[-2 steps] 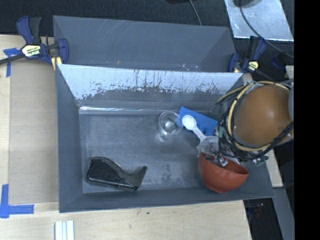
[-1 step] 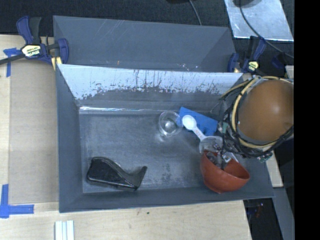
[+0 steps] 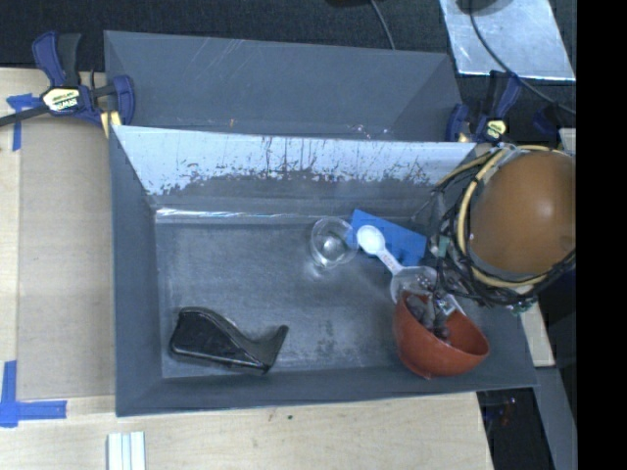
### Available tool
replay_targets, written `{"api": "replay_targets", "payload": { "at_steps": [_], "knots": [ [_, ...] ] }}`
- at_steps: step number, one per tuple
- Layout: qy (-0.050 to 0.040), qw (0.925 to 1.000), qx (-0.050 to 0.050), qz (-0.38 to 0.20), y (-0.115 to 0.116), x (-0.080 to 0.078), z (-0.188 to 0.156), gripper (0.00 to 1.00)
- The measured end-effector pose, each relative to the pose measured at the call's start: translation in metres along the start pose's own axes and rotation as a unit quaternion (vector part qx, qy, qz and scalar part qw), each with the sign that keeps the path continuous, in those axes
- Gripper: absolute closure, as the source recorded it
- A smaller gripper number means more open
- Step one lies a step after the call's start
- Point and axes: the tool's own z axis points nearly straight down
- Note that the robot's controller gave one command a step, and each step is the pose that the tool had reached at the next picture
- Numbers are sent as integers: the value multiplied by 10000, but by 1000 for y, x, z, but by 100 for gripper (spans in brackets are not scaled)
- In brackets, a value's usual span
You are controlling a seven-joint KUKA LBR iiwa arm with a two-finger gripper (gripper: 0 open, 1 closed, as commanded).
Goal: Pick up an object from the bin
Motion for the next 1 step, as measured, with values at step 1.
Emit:
{"api": "replay_targets", "payload": {
  "at_steps": [1],
  "knots": [
    [-18,10000,9,9,-1,-1,-12,100]
  ]
}}
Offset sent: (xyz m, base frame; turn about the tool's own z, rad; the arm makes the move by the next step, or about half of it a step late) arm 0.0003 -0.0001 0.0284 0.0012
